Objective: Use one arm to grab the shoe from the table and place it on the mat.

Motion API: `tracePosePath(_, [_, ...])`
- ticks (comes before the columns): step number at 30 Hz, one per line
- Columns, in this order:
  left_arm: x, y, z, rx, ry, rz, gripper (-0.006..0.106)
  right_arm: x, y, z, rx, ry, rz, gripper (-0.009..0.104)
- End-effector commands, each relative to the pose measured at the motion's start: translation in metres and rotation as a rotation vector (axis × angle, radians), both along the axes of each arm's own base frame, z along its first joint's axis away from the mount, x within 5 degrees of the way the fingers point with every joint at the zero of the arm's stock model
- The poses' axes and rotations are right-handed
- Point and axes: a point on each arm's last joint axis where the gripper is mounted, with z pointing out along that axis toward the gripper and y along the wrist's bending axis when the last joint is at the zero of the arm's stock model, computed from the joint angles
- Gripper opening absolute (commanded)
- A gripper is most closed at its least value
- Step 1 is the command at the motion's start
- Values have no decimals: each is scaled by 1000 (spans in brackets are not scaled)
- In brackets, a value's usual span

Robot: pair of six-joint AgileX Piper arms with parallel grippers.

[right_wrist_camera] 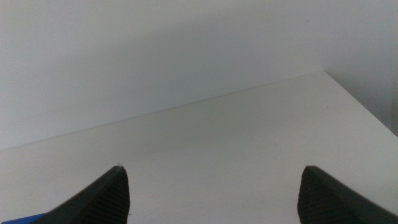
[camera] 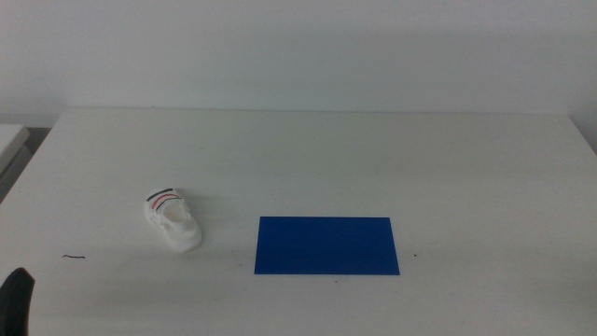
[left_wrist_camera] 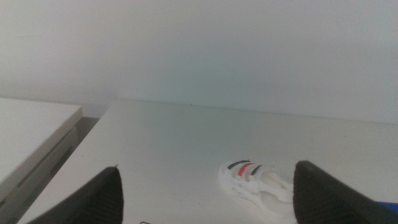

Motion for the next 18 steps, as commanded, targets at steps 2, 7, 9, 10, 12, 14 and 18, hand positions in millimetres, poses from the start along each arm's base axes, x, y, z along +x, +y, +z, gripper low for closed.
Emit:
tracePosePath(2, [0,0,1,2,-16,-7,94,0,0,0,-13,-12,2,79])
tracePosePath(7, [0,0,2,29,-20,-5,94,0,0,0,-13,-12,2,79])
tracePosePath(9, [0,0,2,29,-20,-5,94,0,0,0,-13,-12,2,79])
tracePosePath(10, [0,0,2,29,-20,-5,94,0,0,0,-13,-12,2,79])
tracePosePath(12, [0,0,3,14,-36,-3,94,0,0,0,-13,-12,2,79])
tracePosePath(14, [2,0,21,-9,-14,-1,94,0,0,0,-13,-12,2,79])
tracePosePath(18, [22,-1,83,-5,185,-9,94,0,0,0,-13,-12,2,79])
